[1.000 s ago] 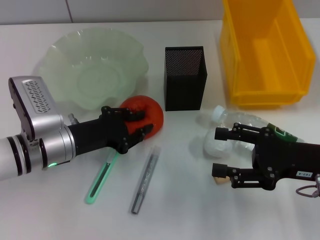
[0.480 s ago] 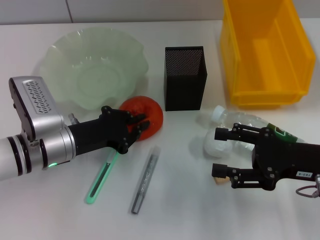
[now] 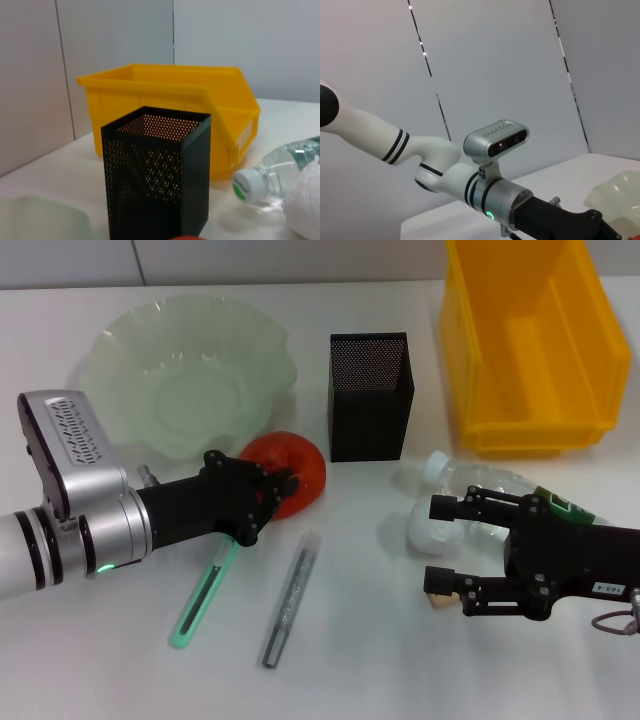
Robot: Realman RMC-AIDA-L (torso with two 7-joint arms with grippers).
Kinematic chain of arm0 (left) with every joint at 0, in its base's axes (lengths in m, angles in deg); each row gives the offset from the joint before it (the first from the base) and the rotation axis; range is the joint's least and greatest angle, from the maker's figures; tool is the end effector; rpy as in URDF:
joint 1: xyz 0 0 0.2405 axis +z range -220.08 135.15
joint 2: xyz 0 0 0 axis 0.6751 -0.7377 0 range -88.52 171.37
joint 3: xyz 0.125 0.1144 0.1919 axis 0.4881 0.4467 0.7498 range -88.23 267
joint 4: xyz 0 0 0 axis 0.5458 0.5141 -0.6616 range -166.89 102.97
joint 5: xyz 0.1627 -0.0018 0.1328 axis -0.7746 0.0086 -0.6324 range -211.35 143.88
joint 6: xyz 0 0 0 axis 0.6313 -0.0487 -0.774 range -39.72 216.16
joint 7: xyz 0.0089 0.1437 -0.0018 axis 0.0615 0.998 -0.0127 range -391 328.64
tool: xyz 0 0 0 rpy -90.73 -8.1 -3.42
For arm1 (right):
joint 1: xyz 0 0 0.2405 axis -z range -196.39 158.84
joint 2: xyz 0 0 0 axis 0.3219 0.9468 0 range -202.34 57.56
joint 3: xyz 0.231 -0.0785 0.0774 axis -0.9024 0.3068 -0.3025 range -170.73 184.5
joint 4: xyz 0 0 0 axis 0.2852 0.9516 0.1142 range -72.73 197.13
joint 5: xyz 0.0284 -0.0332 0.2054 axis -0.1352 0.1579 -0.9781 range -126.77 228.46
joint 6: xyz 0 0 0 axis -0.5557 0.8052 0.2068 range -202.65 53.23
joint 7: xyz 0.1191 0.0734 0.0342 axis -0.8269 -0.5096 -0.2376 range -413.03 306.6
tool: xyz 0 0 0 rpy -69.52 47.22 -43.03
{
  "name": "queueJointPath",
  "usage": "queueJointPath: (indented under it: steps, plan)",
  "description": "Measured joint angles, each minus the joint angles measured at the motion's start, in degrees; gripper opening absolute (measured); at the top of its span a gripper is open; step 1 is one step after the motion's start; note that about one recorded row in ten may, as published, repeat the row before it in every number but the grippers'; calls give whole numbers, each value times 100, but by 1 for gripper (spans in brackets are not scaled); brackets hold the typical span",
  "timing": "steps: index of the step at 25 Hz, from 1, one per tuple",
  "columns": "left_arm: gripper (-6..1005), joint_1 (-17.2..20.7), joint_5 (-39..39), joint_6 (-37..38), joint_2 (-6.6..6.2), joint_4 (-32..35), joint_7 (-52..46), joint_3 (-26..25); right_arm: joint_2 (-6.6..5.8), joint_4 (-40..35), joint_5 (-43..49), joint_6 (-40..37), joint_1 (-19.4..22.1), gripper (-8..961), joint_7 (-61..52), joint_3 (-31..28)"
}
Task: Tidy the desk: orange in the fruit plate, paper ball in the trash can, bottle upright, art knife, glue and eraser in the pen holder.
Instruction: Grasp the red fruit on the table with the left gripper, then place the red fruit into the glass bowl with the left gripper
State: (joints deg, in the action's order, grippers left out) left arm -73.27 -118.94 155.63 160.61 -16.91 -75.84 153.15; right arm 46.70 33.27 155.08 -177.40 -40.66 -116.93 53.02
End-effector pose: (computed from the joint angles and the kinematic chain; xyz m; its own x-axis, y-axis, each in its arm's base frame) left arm -0.2803 0.3185 -0.0808 0.8898 0.1308 0.4372 0.3062 -0.8815 -0.3594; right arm 0.2707 0.2540 -0.0199 0.7054 -0.2557 -0.6611 -0.3296 -0.9440 0.0135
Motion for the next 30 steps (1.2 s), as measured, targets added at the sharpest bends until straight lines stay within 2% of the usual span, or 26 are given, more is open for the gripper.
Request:
queueJointPath:
  steps: [6, 10, 15, 30]
  plan:
    - [51, 42, 103, 479, -2, 62, -129, -31, 0, -5, 0, 4, 0, 834, 0, 0]
    - [51, 181, 207, 1212, -13, 379, -202, -48, 1, -12, 0, 4, 0, 834, -1, 0]
    - [52, 331, 549, 1632, -24, 657, -310, -49, 0, -12, 0, 4, 9, 834, -1, -34]
    - [48, 407, 1074, 1699, -46, 1353, -356, -56, 1, 2, 0, 4, 0, 834, -1, -44]
